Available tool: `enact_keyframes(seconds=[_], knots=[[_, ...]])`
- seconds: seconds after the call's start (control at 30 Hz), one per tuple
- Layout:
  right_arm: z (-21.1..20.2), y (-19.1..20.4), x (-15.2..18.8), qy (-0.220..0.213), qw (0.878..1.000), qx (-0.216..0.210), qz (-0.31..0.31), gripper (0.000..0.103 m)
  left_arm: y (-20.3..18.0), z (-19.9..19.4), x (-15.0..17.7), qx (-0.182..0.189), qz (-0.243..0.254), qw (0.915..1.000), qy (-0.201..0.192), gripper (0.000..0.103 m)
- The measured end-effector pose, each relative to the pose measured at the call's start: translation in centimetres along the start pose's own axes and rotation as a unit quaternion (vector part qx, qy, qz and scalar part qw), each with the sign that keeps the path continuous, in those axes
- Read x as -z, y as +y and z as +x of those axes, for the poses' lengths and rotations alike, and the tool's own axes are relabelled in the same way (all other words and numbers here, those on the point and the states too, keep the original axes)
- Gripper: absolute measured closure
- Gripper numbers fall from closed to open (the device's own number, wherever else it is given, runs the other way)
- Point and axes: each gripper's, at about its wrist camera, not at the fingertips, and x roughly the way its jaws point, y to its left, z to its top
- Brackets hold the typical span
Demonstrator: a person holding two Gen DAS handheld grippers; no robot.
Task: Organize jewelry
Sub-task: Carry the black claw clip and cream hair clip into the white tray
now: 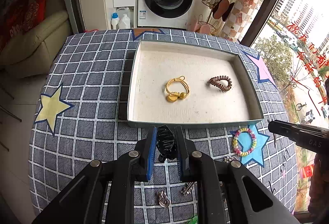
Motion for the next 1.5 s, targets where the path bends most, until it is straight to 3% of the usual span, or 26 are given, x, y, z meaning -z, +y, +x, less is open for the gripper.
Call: enact_keyframes(seconds=[0.3,0.47,0.87,1.5], knots=[[2.7,-0.7,-4.8,-0.003,1.0,-0.001,0.006,0.082,-1.2,3.3,-3.9,-0.009,0.015,0.9998,-0.007,0.073],[5.1,-1.5,-6.0,0.017,1.0,-0.008,0.018,0.082,-1.6,6.2,-4.4,-0.039,0.028,0.9988,0.008,0.073],[9.7,-2.4,-7.8,0.046,0.999,0.015,0.013,0.082,-1.0,11.7,-5.0,-0.063,0.009,0.9969,0.047,0.073],[10.6,-2.3,-9.8,0.028,0.999,0.037,-0.012,0.079,-2.2,12.9,-6.0,-0.094,0.028,0.9946,0.034,0.073]])
